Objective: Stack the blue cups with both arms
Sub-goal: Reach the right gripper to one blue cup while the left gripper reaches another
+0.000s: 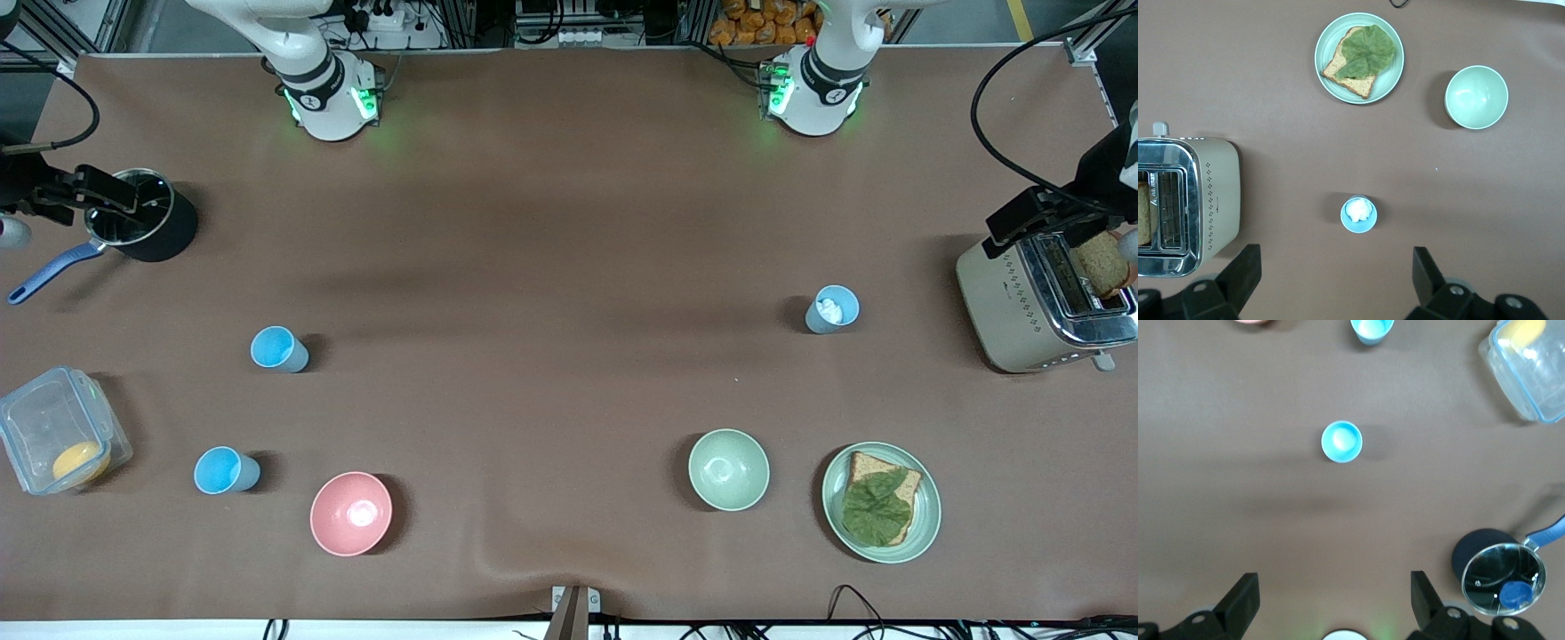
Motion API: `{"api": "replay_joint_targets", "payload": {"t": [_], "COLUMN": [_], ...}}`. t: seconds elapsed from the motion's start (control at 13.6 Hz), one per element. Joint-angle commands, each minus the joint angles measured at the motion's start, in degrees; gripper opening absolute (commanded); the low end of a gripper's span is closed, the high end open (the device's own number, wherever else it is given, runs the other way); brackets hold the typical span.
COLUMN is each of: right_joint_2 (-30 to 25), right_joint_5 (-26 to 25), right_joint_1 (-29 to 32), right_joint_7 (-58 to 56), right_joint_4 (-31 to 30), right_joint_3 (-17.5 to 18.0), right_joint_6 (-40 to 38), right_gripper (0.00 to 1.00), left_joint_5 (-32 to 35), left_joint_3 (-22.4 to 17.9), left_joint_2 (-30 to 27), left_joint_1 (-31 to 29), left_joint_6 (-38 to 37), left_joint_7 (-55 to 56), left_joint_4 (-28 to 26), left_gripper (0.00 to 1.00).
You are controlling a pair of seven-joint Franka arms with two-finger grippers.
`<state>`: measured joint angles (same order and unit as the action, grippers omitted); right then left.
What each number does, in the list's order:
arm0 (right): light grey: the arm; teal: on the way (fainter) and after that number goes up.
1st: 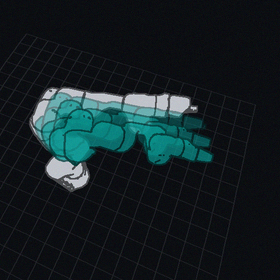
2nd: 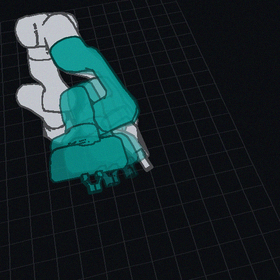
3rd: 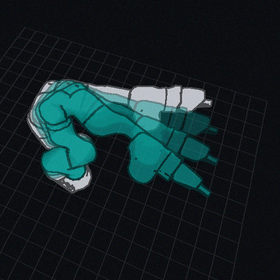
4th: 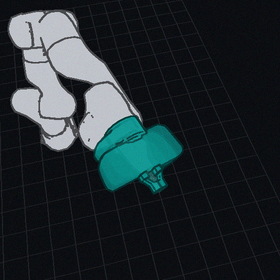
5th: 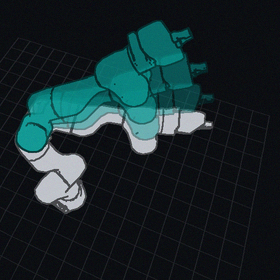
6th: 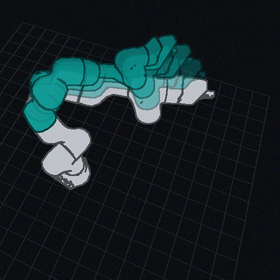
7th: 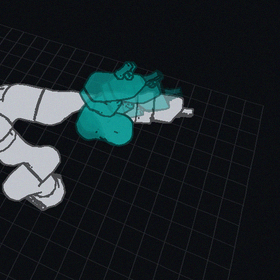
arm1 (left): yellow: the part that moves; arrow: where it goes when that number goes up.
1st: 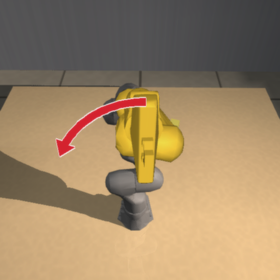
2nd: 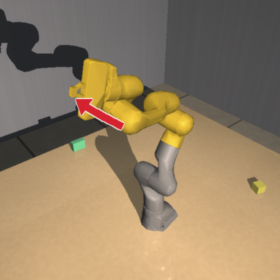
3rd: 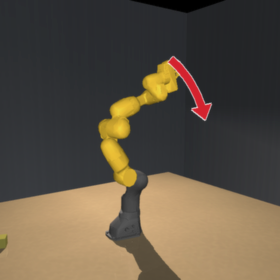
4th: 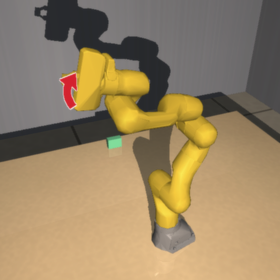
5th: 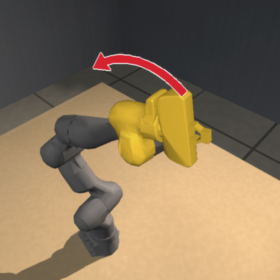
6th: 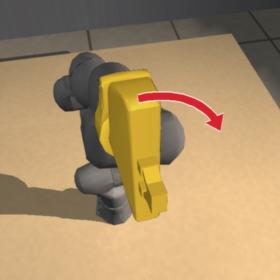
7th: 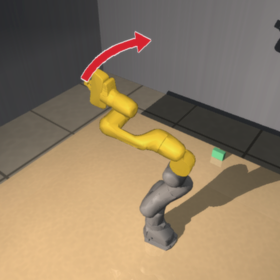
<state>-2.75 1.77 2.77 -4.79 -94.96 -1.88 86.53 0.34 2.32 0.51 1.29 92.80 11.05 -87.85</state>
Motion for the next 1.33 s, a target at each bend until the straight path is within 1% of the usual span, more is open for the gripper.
{"api": "replay_joint_targets", "payload": {"t": [0.0,0.37,0.66,0.88,1.03,1.11,1.18,1.25], "right_joint_2": [0.02,0.46,3.71,7.13,10.29,11.53,13.89,16.70], "right_joint_5": [0.17,-0.80,-0.71,-0.62,-0.89,-0.63,-0.36,-0.10], "right_joint_1": [-0.57,-2.32,-2.77,-0.84,0.47,2.23,3.03,3.56], "right_joint_7": [-0.39,-0.30,-0.30,-0.30,-0.57,-0.57,-0.57,-0.66], "right_joint_4": [0.74,1.00,1.18,1.27,2.84,2.68,2.68,2.76], "right_joint_3": [-0.23,-0.23,-0.32,-0.58,-0.85,-0.85,-0.76,-0.76], "right_joint_6": [1.26,0.75,-0.56,-0.57,-0.57,-0.57,-0.49,0.30], "right_gripper": [1.00,1.00,1.00,1.00,1.00,1.00,1.00,1.00], "left_joint_5": [-0.69,-0.34,0.36,0.36,-0.51,-0.95,-1.13,-1.13], "left_joint_3": [1.28,1.37,1.98,1.98,2.16,2.33,2.33,2.33], "left_joint_2": [-1.30,-0.16,-0.07,0.90,2.21,3.09,3.53,3.27], "left_joint_1": [-1.20,-1.11,-0.85,-0.50,-0.76,-1.19,-1.11,-0.94], "left_joint_6": [-0.95,-1.40,-1.31,-0.78,-0.34,0.01,2.01,5.16], "left_joint_7": [0.56,0.73,0.38,0.55,0.56,0.38,0.38,0.38], "left_joint_4": [-1.09,-0.30,-0.39,-0.65,-1.18,-2.31,-4.24,-7.91], "left_gripper": [1.00,1.00,1.00,1.00,1.00,1.00,1.00,1.00]}}
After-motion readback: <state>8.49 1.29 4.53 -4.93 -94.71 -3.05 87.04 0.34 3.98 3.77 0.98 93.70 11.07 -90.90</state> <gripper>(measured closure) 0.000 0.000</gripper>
